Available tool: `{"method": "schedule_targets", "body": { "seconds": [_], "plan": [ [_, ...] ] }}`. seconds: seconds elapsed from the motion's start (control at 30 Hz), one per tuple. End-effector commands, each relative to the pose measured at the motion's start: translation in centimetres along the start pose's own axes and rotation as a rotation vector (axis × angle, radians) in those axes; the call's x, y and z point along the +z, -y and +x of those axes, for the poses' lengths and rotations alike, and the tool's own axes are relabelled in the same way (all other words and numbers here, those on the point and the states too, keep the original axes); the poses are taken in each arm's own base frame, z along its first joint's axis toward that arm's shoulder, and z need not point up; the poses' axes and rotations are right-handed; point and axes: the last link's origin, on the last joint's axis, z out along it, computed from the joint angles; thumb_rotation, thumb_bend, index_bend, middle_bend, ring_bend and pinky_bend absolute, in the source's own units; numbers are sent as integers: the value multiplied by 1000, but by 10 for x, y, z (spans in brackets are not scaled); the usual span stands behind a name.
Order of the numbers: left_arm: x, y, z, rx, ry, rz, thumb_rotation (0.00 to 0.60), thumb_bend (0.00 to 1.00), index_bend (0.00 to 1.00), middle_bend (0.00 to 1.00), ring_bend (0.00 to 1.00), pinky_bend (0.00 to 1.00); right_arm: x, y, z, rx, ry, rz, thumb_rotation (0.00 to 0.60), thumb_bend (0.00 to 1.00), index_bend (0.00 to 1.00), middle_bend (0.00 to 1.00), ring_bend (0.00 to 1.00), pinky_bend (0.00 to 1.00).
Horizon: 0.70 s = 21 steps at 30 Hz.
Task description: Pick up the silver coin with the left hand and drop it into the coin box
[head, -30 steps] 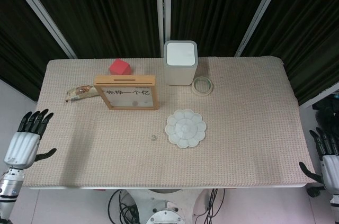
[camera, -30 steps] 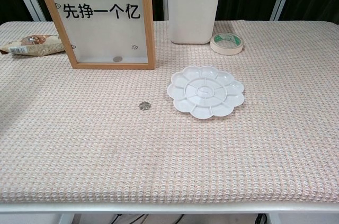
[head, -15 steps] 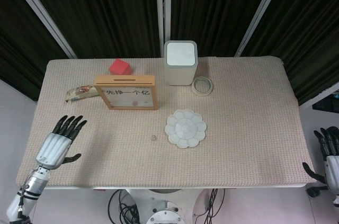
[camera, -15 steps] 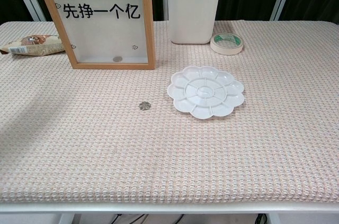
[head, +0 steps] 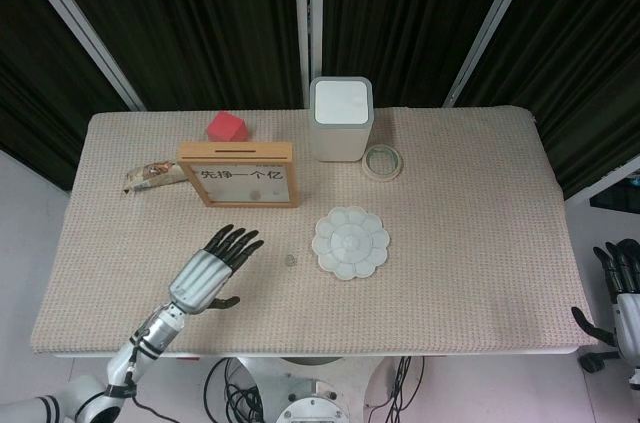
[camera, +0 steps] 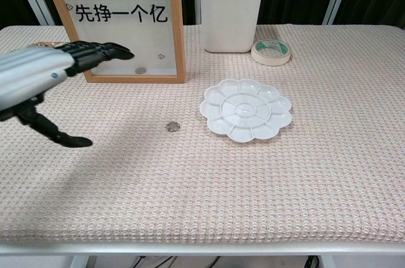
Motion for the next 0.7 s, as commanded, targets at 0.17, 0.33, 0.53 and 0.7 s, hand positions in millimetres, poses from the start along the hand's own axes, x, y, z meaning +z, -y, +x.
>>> {"method": "schedule_targets", "body": {
  "seconds": [0.17, 0.33, 0.53, 0.7],
  "plan": [
    [41, -12, -27, -13, 38, -19, 600, 52, 0, 0, 0, 39, -2, -6, 5, -6, -2, -19, 600, 176, 0, 0, 0, 0],
    [54, -11, -34, -6, 33, -1, 600, 57, 16, 0, 0, 48, -2, -12, 7, -3, -2, -40, 600, 176, 0, 0, 0, 0],
    [65, -6, -44, -32, 38, 37, 600, 65, 108, 0, 0, 49, 1, -14, 6, 6, 7, -37, 600, 176, 0, 0, 0, 0],
    [70, -8, -52, -48, 31, 34, 600, 67, 264, 0, 0, 48, 3, -14, 6, 6, 10, -37, 600, 176, 0, 0, 0, 0]
  ]
}}
